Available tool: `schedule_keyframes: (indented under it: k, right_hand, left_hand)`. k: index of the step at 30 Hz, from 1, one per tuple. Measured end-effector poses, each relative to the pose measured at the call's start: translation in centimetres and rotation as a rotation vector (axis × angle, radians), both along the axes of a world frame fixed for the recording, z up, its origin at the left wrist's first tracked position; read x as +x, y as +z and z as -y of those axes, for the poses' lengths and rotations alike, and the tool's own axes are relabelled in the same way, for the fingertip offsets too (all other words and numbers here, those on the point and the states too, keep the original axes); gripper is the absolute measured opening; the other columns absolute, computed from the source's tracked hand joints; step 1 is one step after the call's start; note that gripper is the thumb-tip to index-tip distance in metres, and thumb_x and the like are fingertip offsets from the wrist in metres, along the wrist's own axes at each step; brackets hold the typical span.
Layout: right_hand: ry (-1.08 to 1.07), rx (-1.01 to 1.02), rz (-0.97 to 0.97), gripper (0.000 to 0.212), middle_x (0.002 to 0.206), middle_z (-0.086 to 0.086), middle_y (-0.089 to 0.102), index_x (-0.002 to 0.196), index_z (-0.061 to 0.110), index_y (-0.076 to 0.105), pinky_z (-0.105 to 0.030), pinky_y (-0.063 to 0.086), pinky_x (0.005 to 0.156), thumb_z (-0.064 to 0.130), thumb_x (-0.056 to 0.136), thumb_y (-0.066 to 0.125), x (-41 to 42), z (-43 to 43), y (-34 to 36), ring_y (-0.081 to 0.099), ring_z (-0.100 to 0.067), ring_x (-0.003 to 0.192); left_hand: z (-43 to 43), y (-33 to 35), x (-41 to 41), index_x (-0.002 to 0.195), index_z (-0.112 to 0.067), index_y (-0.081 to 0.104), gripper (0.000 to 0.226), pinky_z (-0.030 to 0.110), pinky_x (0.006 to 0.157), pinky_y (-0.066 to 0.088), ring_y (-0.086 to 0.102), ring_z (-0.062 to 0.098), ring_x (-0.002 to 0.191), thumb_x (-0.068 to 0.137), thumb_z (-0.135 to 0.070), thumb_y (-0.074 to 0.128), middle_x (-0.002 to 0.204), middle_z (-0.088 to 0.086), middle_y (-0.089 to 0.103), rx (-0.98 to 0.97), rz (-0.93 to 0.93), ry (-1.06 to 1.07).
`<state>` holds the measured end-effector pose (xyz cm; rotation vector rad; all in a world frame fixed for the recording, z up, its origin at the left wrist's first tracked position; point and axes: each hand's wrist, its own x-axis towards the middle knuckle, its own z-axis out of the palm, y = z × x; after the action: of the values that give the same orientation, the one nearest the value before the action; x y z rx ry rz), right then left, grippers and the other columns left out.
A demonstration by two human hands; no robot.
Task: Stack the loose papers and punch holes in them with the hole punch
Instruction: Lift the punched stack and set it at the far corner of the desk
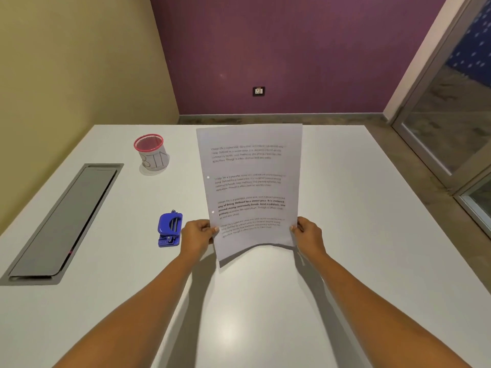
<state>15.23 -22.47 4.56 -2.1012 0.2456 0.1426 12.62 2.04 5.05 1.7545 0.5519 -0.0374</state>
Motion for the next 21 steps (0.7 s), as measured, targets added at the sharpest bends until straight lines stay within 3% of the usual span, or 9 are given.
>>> schedule_keyframes:
  k: [5, 9, 13, 17, 21]
  right_hand:
    - [-0.044, -0.018, 0.049, 0.019, 0.102, -0.018, 0.065, 0.106, 0.001, 0.058, -0.027, 0.04, 0.07, 0.006, 0.094, 0.044, 3.4, 3.1, -0.1, 0.054, -0.023, 0.082]
    - [-0.104, -0.035, 0.053, 0.025, 0.112, -0.017, 0.062, 0.116, 0.002, 0.054, -0.027, 0.039, 0.075, 0.004, 0.095, 0.041, 6.5, 6.7, -0.7, 0.053, -0.023, 0.089]
    - [-0.196, -0.058, 0.058, 0.029, 0.12, -0.018, 0.06, 0.122, 0.003, 0.052, -0.027, 0.04, 0.083, 0.003, 0.096, 0.039, 9.9, 11.2, -1.4, 0.055, -0.03, 0.104]
    - [-0.277, -0.103, 0.059, 0.034, 0.129, -0.02, 0.055, 0.129, 0.002, 0.048, -0.037, 0.04, 0.099, 0.004, 0.096, 0.04, 13.6, 16.1, -2.1, 0.05, -0.035, 0.118]
    - [-0.327, -0.153, 0.062, 0.036, 0.134, -0.021, 0.05, 0.132, 0.002, 0.045, -0.042, 0.038, 0.104, 0.005, 0.097, 0.039, 17.5, 19.9, -3.1, 0.046, -0.038, 0.123]
  left_hand:
    - [3.1, 0.2, 3.7, 0.102, 0.007, 0.066, 0.021, 0.028, 0.066, 0.056, 0.064, 0.025, 0.075, 0.081, 0.006, 0.061, 0.09, 0.016, 0.069, 0.021, -0.026, -0.02]
    - [7.2, 0.0, 7.6, 0.1, 0.005, 0.067, 0.021, 0.04, 0.078, 0.057, 0.063, 0.029, 0.076, 0.08, 0.005, 0.062, 0.089, 0.021, 0.069, 0.068, -0.042, -0.077]
    - [12.3, -0.5, 11.9, 0.1, 0.004, 0.068, 0.022, 0.04, 0.077, 0.057, 0.063, 0.028, 0.074, 0.079, 0.005, 0.063, 0.086, 0.019, 0.069, 0.067, -0.055, -0.138]
    - [17.5, -1.2, 16.0, 0.099, 0.004, 0.068, 0.021, 0.044, 0.079, 0.057, 0.063, 0.028, 0.074, 0.078, 0.004, 0.064, 0.083, 0.017, 0.068, 0.048, -0.06, -0.19]
    - [21.9, -2.4, 19.8, 0.098, 0.005, 0.068, 0.02, 0.045, 0.08, 0.057, 0.06, 0.025, 0.072, 0.079, 0.005, 0.064, 0.079, 0.015, 0.065, 0.04, -0.056, -0.216]
